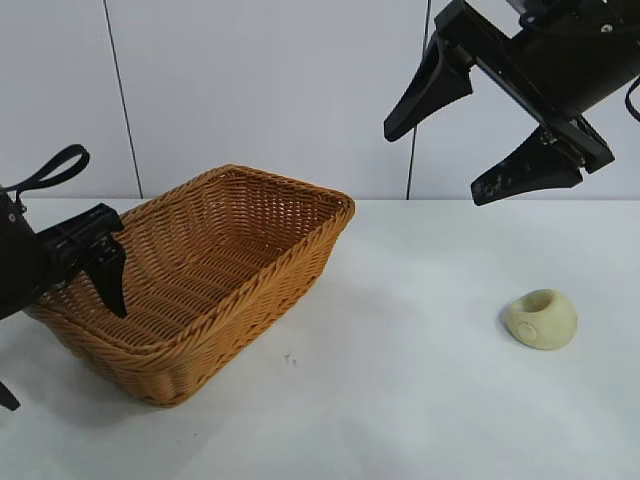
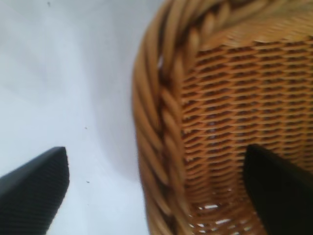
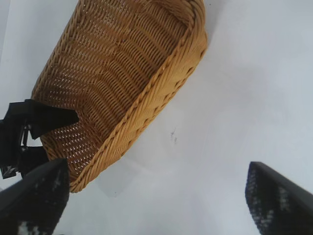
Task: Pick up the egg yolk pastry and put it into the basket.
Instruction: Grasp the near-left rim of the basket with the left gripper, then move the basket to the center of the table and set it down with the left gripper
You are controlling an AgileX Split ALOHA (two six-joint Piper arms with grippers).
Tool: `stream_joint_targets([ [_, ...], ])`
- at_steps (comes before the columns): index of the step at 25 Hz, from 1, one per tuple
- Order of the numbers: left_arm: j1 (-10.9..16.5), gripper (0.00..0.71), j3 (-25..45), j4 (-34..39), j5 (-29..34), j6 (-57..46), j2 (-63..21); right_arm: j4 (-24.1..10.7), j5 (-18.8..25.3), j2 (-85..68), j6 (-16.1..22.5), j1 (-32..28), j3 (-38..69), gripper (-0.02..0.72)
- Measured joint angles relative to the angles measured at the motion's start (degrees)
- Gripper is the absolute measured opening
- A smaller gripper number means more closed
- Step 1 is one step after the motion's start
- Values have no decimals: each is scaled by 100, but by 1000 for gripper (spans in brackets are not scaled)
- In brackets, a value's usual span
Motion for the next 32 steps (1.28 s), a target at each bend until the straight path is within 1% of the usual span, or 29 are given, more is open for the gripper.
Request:
stream_joint_targets([
  [2,0,679,0,0,-7,0,20,0,0,0,0,0,0,697],
  [3,0,646,0,0,-17,0,20,0,0,0,0,0,0,697],
  [4,0,599,0,0,-17,0,20,0,0,0,0,0,0,697],
  [6,0,483,0,0,-17,0,20,0,0,0,0,0,0,697],
  [10,0,179,0,-6,-100,0,20,7,11,0,0,0,0,697],
  [11,0,123,-5,-28,-106,-27,20,7,11,0,0,0,0,697],
  [12,0,97,-5,-68,-121,-63,20,7,11,0,0,0,0,697],
  [14,0,91,-51,-63,-61,-2,20,7,11,0,0,0,0,697],
  [17,6,91,-299,-122,275,257,27,7,11,0,0,0,0,697],
  [23,32,91,-1266,-181,1059,1421,174,7,17,0,0,0,0,697],
  [28,126,91,-2168,-326,1958,2465,724,7,17,0,0,0,0,697],
  [32,138,91,-2865,-463,2444,3204,1072,7,28,0,0,0,0,697],
])
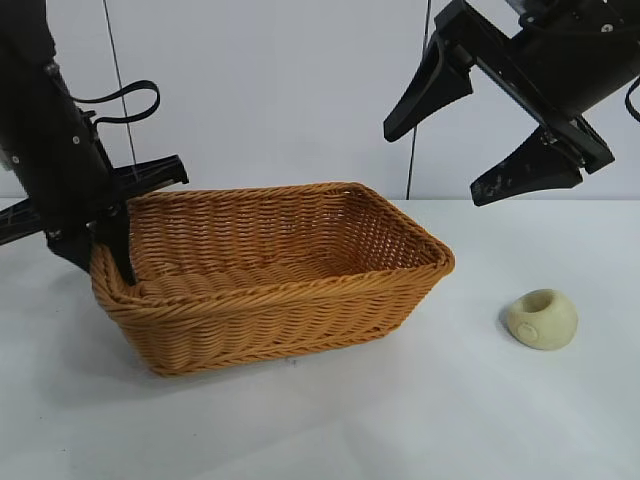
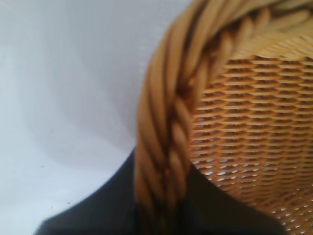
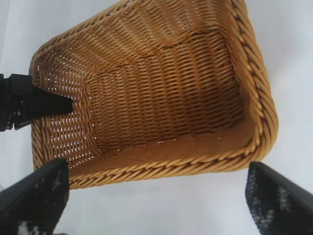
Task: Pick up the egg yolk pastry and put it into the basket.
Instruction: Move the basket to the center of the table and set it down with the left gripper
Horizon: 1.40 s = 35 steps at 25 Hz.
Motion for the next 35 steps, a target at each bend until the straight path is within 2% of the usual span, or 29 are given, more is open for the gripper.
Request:
stream_joint_targets([
  [5,0,91,-528,-345,365,987,269,0,33,0,0,0,0,697],
  [10,0,91,-595,-384,591,1527,479,0,68,0,0,0,0,697],
  [27,0,101,-627,-389,263,1669,888,16,122,0,0,0,0,697],
  [29,0,174,-627,-379,269,1669,888,16,122,0,0,0,0,697],
  [31,0,324,-627,-379,275,1669,888,16,122,0,0,0,0,697],
  [33,0,515,-633,-371,300,1664,888,21,122,0,5,0,0,697],
  [34,0,584,-669,-369,365,1658,888,21,124,0,5,0,0,697],
  [35,0,620,-714,-363,457,1647,888,21,124,0,5,0,0,697],
])
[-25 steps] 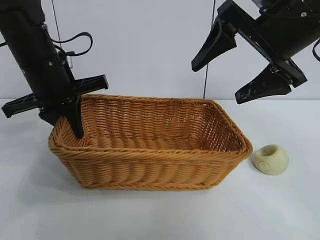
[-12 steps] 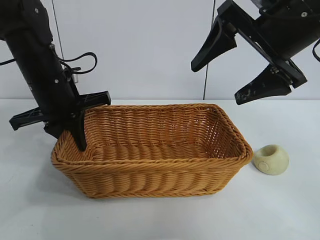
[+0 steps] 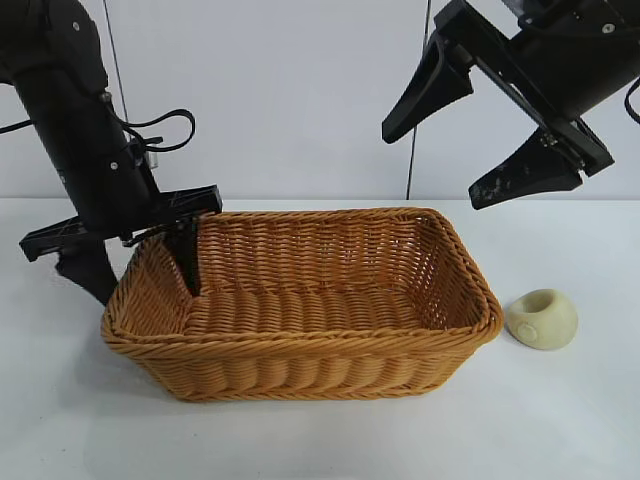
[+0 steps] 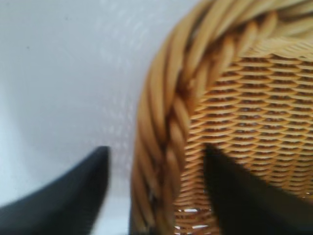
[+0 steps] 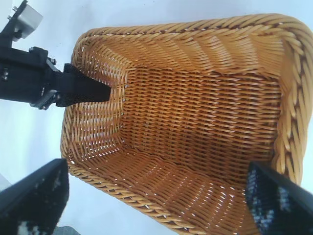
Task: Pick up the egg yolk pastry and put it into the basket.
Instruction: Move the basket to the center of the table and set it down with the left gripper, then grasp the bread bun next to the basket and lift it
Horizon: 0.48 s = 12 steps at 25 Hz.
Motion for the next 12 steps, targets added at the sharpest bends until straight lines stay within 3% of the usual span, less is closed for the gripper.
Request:
stream_joint_targets([
  [2,0,666,-183,0,239,0,0,0,0,0,0,0,0,697],
  [7,0,691,-837,86,935,82,-215,0,5,0,0,0,0,697],
  [12,0,692,-1744,870,1416,111,-561,0,5,0,0,0,0,697],
])
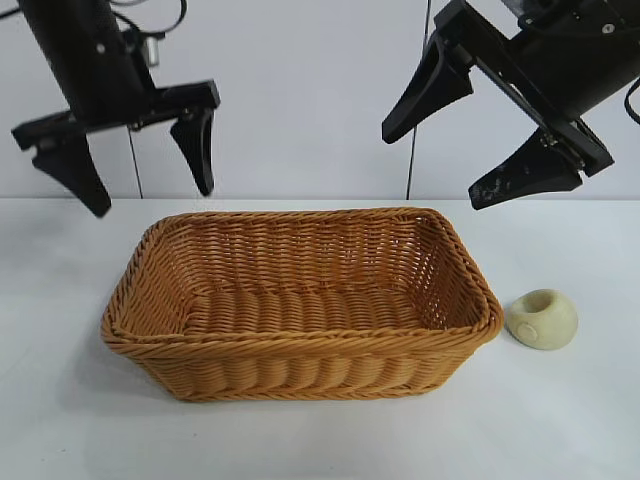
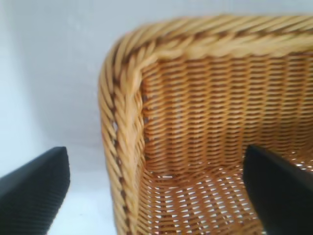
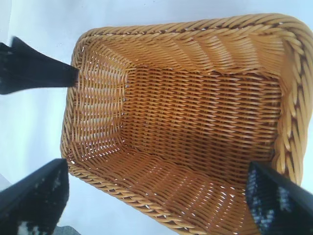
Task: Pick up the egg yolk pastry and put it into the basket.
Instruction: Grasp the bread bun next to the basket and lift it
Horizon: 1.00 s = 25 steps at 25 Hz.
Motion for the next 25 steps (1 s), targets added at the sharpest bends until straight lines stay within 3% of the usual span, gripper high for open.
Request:
stream_joint_targets([
  [5,0,692,-482,708,248,0,-54,39,0,0,7,0,0,697],
  [11,93,692,-501,853,276,164,-49,39,0,0,7,0,0,697],
  [19,955,692,-501,878,276,334,-49,39,0,0,7,0,0,697],
  [25,1067,692,163,878,271,464,-464,39,0,0,7,0,0,697],
])
